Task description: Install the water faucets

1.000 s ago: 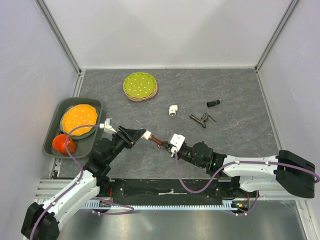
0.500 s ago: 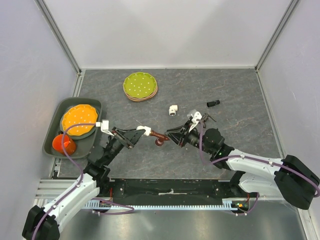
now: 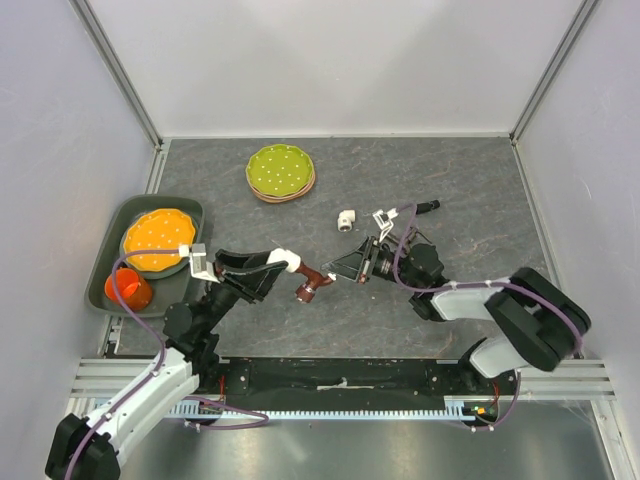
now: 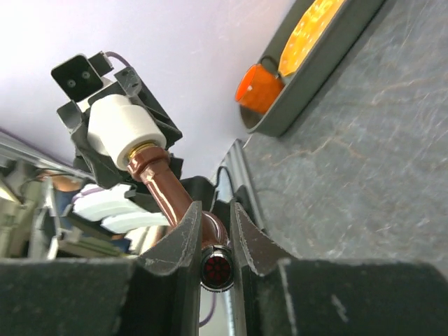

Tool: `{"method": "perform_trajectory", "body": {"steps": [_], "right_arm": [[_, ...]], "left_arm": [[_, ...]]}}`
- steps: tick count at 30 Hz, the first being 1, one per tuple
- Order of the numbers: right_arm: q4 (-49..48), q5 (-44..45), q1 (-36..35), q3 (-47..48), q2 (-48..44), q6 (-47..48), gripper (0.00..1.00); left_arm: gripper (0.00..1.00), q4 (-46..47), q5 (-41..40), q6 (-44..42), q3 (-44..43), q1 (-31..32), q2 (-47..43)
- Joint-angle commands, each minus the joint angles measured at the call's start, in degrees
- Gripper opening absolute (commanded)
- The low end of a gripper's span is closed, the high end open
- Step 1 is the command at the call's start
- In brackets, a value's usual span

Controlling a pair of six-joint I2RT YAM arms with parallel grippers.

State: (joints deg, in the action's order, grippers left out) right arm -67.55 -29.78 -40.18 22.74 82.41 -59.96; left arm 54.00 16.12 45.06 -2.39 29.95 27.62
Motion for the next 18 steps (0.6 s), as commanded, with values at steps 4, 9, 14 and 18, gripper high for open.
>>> {"method": "perform_trajectory", "body": {"steps": [4, 9, 14, 18], "right_arm": [[-26.74, -6.69, 1.25, 3.53, 12.41, -20.53, 0.0], [-33.09, -8.62, 1.25, 5.73, 18.92, -26.17, 0.0], [-33.0, -8.89, 1.51, 6.09, 17.96, -24.15, 0.08], [-33.0, -8.72, 2.21, 5.74, 17.7, -22.83, 0.43]], "left_arm": [[0.02, 9.72, 11.3, -2.69, 3.36, 0.54, 1.91], [0.02, 12.53, 14.99, -2.52, 2.92, 0.63, 4.46], [0.02, 12.98, 14.47, -1.82, 2.57, 0.63, 6.48], [0.02, 10.61, 9.73, -0.68, 2.57, 0.63, 6.4]]}}
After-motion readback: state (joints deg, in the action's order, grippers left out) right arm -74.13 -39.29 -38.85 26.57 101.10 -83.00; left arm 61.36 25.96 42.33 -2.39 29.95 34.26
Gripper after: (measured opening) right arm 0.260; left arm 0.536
